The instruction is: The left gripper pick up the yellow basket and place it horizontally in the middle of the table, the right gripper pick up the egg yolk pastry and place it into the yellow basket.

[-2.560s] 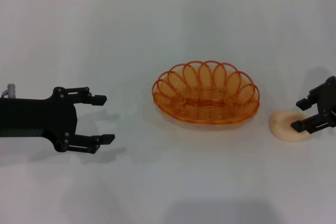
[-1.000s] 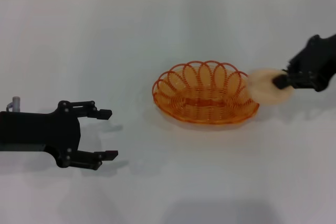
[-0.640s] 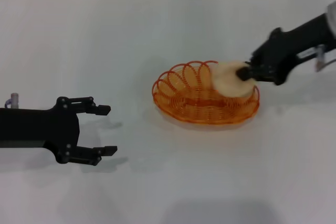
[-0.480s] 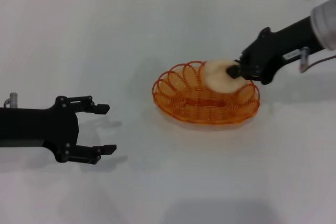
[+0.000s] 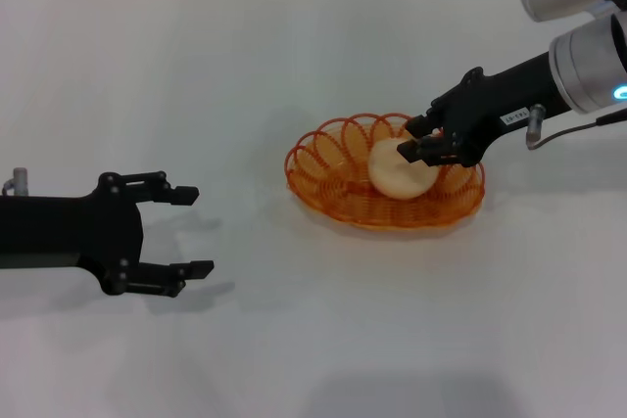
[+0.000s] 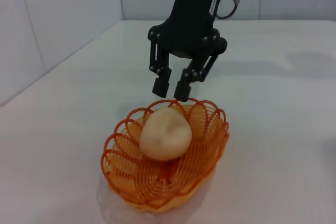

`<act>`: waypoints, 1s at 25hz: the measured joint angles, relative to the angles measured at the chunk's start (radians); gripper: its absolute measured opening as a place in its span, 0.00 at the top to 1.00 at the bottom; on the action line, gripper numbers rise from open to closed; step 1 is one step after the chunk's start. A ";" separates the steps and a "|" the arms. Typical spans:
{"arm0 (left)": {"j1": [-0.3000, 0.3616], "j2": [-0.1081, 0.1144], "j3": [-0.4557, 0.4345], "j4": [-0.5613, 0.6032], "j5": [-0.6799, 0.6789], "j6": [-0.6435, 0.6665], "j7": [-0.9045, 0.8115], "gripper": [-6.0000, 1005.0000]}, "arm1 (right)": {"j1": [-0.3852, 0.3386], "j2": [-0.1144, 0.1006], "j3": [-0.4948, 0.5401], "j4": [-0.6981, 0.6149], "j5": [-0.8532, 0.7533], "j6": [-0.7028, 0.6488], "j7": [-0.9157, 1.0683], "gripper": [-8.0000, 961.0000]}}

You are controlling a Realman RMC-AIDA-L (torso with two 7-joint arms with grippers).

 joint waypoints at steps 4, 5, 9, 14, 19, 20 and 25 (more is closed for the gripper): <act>0.000 0.001 0.000 -0.002 -0.010 -0.002 0.000 0.18 | -0.012 -0.004 -0.001 0.001 0.009 0.002 -0.013 0.76; 0.000 0.002 0.000 -0.003 -0.013 -0.002 0.000 0.18 | -0.020 -0.004 0.003 -0.003 0.009 -0.001 -0.018 0.71; 0.000 0.005 -0.005 -0.005 -0.021 -0.002 -0.006 0.18 | -0.057 -0.006 0.056 -0.023 0.012 -0.030 -0.063 0.52; 0.000 0.007 -0.034 -0.010 -0.026 0.003 -0.003 0.18 | -0.122 -0.006 0.186 -0.001 0.055 -0.098 -0.221 0.35; -0.004 0.009 -0.043 -0.019 -0.026 0.005 -0.002 0.18 | -0.172 -0.012 0.347 0.089 0.134 -0.200 -0.410 0.22; -0.004 0.009 -0.044 -0.020 -0.026 0.005 -0.002 0.18 | -0.177 -0.013 0.385 0.113 0.140 -0.220 -0.441 0.20; -0.012 0.013 -0.055 -0.039 -0.029 0.005 0.000 0.18 | -0.189 -0.020 0.448 0.192 0.141 -0.253 -0.527 0.08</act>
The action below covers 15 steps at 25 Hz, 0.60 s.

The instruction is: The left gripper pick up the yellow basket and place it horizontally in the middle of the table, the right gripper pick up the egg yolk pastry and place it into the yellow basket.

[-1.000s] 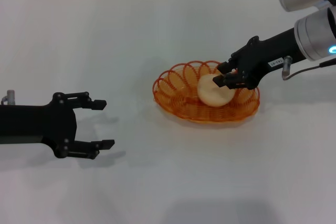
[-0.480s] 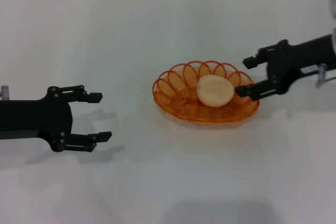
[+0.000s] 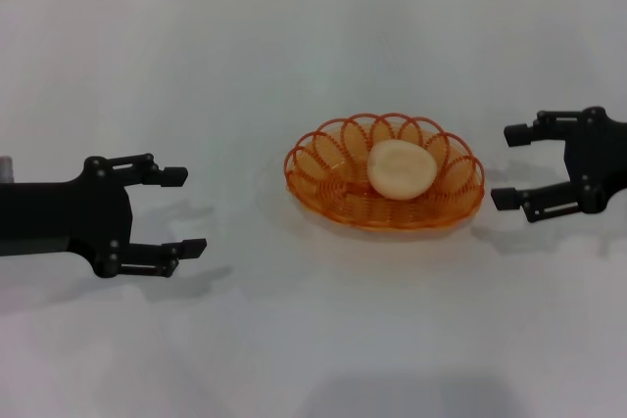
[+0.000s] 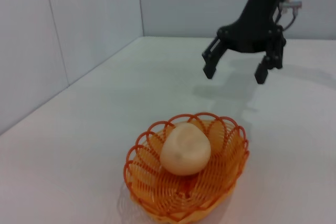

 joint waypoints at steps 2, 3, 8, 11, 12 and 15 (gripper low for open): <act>-0.006 0.006 -0.001 -0.013 -0.006 0.000 0.001 0.18 | -0.005 -0.004 0.001 0.018 0.000 -0.002 -0.022 0.08; -0.009 0.007 -0.001 -0.017 -0.008 0.000 0.001 0.18 | -0.007 -0.005 0.001 0.024 0.000 -0.003 -0.030 0.08; -0.030 0.012 -0.002 -0.030 -0.011 -0.005 -0.006 0.18 | -0.019 -0.005 0.004 0.044 0.001 -0.005 -0.062 0.08; -0.041 0.014 -0.002 -0.031 -0.011 -0.007 -0.014 0.18 | -0.021 -0.007 0.004 0.054 0.001 -0.006 -0.067 0.08; -0.044 0.015 -0.002 -0.031 -0.011 -0.007 -0.016 0.18 | -0.021 -0.007 0.004 0.058 0.001 -0.006 -0.069 0.08; -0.050 0.016 -0.005 -0.032 -0.012 -0.008 -0.018 0.18 | -0.020 -0.009 0.004 0.066 0.001 -0.007 -0.074 0.08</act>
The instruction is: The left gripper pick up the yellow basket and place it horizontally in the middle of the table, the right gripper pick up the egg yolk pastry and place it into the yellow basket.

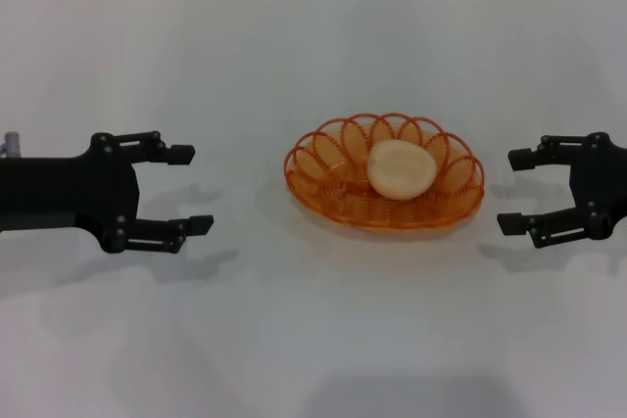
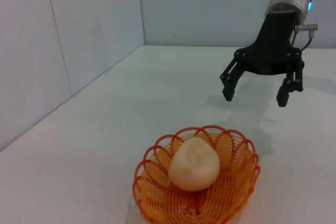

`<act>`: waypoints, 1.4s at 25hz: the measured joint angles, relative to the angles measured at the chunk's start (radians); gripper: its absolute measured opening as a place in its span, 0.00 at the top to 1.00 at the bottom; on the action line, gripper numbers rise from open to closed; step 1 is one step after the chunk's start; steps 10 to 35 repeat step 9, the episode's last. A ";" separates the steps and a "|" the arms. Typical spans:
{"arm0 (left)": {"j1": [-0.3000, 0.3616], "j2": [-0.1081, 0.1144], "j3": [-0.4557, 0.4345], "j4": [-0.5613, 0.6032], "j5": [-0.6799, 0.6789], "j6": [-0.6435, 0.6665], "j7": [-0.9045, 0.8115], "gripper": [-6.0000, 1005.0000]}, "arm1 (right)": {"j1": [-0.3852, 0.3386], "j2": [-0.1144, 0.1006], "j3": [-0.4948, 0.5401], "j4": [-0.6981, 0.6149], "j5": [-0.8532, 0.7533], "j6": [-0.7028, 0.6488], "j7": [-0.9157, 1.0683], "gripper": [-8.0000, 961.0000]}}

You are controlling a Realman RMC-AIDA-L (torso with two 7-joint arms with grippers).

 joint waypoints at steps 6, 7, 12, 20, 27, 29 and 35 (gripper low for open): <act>-0.002 0.000 -0.013 0.000 0.003 -0.001 0.000 0.18 | -0.002 0.000 0.001 0.002 0.001 -0.001 -0.008 0.08; -0.002 0.000 -0.013 0.000 0.003 -0.001 0.000 0.18 | -0.002 0.000 0.001 0.002 0.002 -0.001 -0.008 0.08; -0.003 0.001 -0.013 0.000 0.004 -0.001 0.000 0.18 | -0.001 0.000 0.001 0.002 0.002 -0.001 -0.008 0.08; -0.003 0.001 -0.013 0.000 0.004 -0.001 0.000 0.18 | -0.001 0.000 0.001 0.002 0.002 -0.001 -0.008 0.08; -0.003 0.001 -0.013 0.000 0.004 -0.001 0.000 0.18 | -0.001 0.000 0.001 0.002 0.002 -0.001 -0.008 0.08; -0.003 0.001 -0.013 0.000 0.004 -0.001 0.000 0.18 | -0.001 0.000 0.001 0.002 0.002 -0.001 -0.008 0.08; -0.003 0.001 -0.013 0.000 0.004 -0.001 0.000 0.18 | -0.001 0.000 0.001 0.002 0.002 -0.001 -0.008 0.08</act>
